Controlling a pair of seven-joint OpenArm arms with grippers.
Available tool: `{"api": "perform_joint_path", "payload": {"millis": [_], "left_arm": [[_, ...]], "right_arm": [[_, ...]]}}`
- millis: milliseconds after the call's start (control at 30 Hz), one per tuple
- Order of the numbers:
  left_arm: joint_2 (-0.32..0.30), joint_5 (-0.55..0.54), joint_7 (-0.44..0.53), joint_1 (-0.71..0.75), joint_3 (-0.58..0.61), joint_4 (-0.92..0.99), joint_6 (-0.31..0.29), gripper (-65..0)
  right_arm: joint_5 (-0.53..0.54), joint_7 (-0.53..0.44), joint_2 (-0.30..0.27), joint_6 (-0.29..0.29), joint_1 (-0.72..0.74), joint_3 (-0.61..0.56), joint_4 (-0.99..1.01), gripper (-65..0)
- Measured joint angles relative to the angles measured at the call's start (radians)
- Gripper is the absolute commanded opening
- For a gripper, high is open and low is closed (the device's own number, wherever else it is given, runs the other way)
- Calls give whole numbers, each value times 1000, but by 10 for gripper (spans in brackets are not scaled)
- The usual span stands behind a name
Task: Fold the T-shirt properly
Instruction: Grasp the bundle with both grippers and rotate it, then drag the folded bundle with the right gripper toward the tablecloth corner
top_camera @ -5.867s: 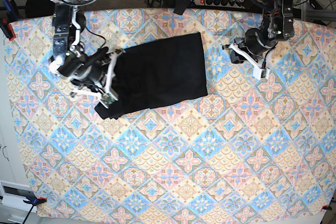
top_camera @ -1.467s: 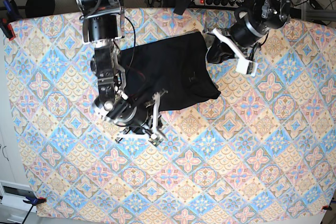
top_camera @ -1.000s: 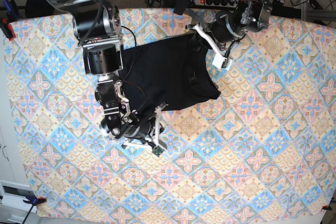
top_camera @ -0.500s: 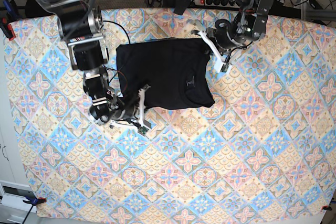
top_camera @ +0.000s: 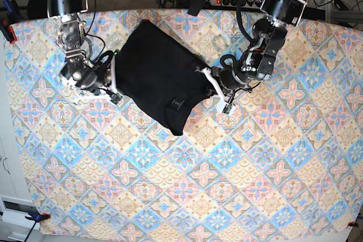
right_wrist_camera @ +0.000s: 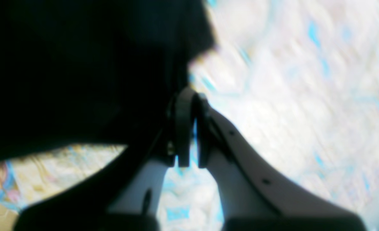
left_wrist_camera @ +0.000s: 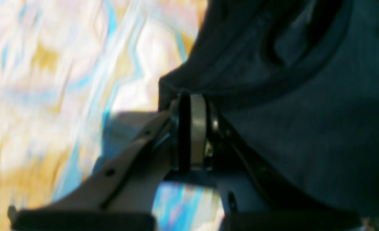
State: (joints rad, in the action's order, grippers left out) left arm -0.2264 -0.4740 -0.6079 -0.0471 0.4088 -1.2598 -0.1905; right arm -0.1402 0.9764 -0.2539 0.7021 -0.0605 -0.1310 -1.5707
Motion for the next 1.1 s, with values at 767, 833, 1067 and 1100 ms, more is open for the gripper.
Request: {"api": "perform_joint_path", "payload": {"millis": [767,833,1067,1100], "left_arm": [[162,180,100,-67,-211,-82,111,-621],[136,183,58,16,-285,-167,114,-621],[98,182,59,280,-393,-421,109,-621],[93,179,58,314,-410,-441,105,-621]], "right_arm": [[5,12,40,1,-185,-244,-359,-627],[6,17,80,4,-161,-271,-352,-627],[-3,11,219,-3,-5,-283,-193,-627],[-8,19,232,-3,18,-279,-152,-627]]}}
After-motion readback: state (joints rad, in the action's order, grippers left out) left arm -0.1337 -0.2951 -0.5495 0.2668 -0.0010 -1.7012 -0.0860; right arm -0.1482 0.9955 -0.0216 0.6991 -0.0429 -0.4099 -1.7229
